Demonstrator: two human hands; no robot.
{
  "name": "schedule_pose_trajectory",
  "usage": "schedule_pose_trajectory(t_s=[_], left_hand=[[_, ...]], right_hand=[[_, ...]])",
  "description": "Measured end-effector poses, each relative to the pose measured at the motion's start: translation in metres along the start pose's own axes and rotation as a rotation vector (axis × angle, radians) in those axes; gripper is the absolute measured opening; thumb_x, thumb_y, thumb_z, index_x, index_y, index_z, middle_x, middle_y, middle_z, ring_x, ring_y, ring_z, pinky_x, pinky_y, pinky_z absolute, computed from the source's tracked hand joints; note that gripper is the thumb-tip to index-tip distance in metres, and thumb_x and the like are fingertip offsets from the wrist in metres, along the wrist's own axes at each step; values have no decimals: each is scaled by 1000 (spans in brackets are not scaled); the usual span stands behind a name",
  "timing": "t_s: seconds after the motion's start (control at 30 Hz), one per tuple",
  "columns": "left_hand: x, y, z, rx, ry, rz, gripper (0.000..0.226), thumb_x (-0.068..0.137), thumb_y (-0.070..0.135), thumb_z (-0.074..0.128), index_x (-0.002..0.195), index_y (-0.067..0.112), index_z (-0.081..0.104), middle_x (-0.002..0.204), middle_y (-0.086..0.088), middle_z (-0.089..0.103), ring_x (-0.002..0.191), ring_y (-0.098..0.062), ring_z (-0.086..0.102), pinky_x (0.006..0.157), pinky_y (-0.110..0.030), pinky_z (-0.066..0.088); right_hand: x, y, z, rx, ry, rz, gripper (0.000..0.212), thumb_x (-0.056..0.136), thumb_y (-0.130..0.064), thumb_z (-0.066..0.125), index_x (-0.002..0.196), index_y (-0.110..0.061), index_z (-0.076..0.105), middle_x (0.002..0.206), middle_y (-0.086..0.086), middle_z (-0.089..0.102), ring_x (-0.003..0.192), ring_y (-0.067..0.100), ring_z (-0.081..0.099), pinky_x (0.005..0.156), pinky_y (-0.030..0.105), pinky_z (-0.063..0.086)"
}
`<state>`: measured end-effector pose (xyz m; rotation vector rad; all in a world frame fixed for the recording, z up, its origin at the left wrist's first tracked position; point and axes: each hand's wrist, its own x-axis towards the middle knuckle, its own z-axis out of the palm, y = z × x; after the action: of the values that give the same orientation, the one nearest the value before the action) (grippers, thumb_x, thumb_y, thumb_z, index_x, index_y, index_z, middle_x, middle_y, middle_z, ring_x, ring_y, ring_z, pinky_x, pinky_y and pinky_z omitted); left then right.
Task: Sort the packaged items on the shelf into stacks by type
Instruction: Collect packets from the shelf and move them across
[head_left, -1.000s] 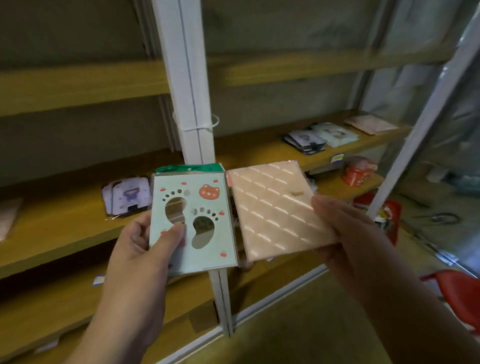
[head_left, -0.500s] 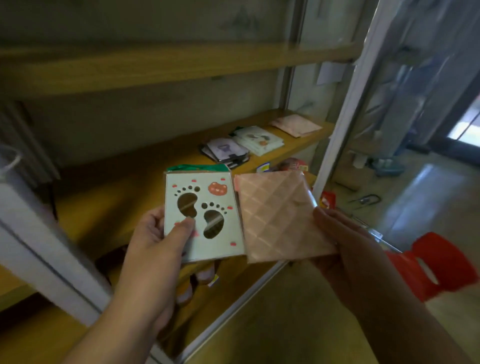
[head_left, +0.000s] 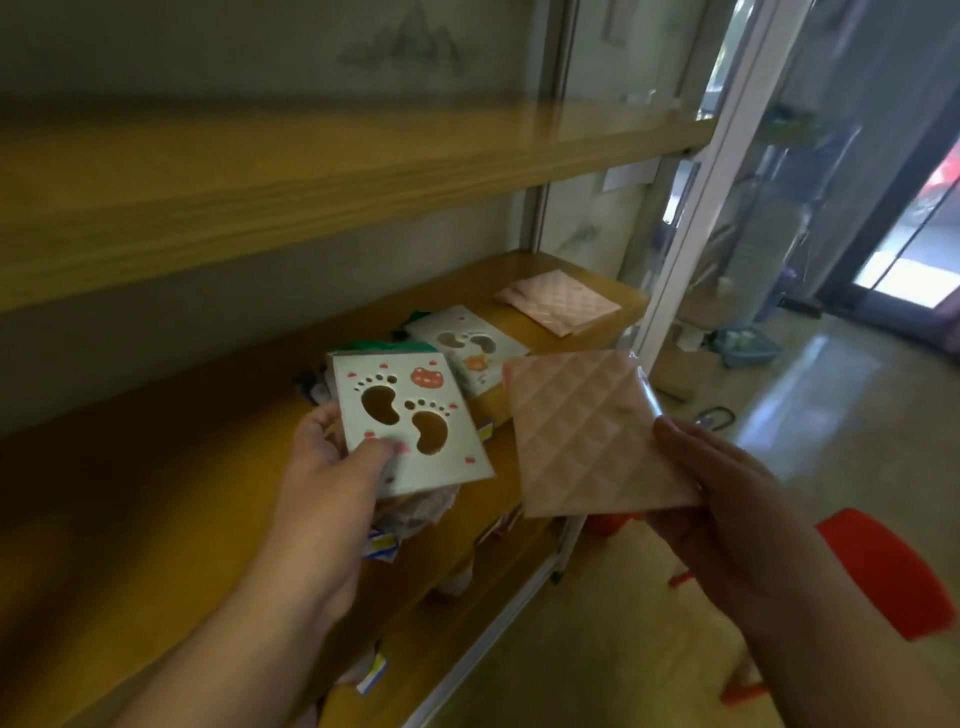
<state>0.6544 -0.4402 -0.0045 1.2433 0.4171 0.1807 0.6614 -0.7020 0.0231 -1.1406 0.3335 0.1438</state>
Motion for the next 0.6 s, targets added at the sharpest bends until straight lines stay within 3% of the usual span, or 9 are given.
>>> schedule_pose_trajectory(t_s=[0.1, 0.17, 0.23, 0.3, 0.37, 0.4, 0.47, 0.53, 0.6], left_hand=[[27, -10, 18, 64, -9, 35, 55, 89, 3, 68, 129, 36, 49, 104, 9, 78, 90, -12, 76, 68, -32, 62], [48, -14, 32, 112, 5, 60, 54, 90, 2, 67, 127, 37, 51, 102, 11, 78, 90, -9, 75, 62, -24, 60], [71, -16, 50, 170, 33, 88, 50, 90, 0, 66, 126, 32, 54, 109, 7, 76, 96, -15, 75, 72, -30, 62], [94, -14, 69, 227, 56, 123, 48, 91, -2, 65, 130, 23, 56, 119, 0, 73, 105, -20, 72, 90, -43, 59], [118, -9, 86, 278, 80, 156, 49, 90, -2, 65, 132, 21, 56, 121, 0, 72, 109, -21, 69, 96, -46, 55], [128, -7, 94, 313, 92, 167, 49, 90, -1, 66, 132, 23, 56, 121, 1, 72, 110, -20, 68, 96, -43, 55], [143, -4, 106, 389, 122, 184, 47, 88, 1, 69, 127, 26, 59, 114, 8, 74, 106, -13, 69, 87, -29, 58], [152, -6, 115, 515, 158, 222, 41, 87, 5, 72, 119, 28, 62, 107, 15, 75, 102, -6, 69, 80, -21, 56], [158, -9, 119, 766, 226, 245, 42, 89, 9, 69, 127, 24, 59, 123, 2, 69, 114, -18, 62, 90, -33, 53]], right_hand=[[32, -4, -5, -3, -1, 25, 42, 77, -24, 71, 116, -8, 69, 122, 23, 65, 88, 26, 68, 70, 36, 62], [56, -8, -8, 15, -19, 47, 39, 77, -23, 71, 112, -7, 71, 120, 23, 67, 91, 29, 69, 74, 38, 63], [82, -12, -12, 33, -59, 66, 33, 78, -22, 70, 107, -6, 74, 116, 24, 70, 89, 29, 72, 76, 40, 63], [109, -19, -14, 24, -110, 93, 28, 78, -21, 69, 101, -7, 77, 107, 22, 73, 82, 26, 75, 68, 36, 63], [138, -28, -14, 0, -164, 111, 30, 78, -21, 69, 104, -7, 77, 104, 21, 74, 77, 24, 75, 61, 32, 62], [155, -33, -15, 5, -197, 113, 34, 78, -21, 68, 108, -6, 75, 106, 20, 73, 80, 24, 75, 63, 33, 62], [186, -44, -16, -17, -274, 79, 33, 83, -18, 66, 115, -8, 70, 116, 12, 72, 101, 26, 72, 82, 41, 60], [213, -56, -12, 11, -323, 104, 25, 93, -5, 59, 117, -14, 63, 107, -7, 76, 109, 9, 69, 89, 27, 56], [238, -61, -10, 1, -389, 86, 28, 93, -2, 57, 121, -7, 60, 94, -11, 79, 93, 2, 73, 73, 19, 57]])
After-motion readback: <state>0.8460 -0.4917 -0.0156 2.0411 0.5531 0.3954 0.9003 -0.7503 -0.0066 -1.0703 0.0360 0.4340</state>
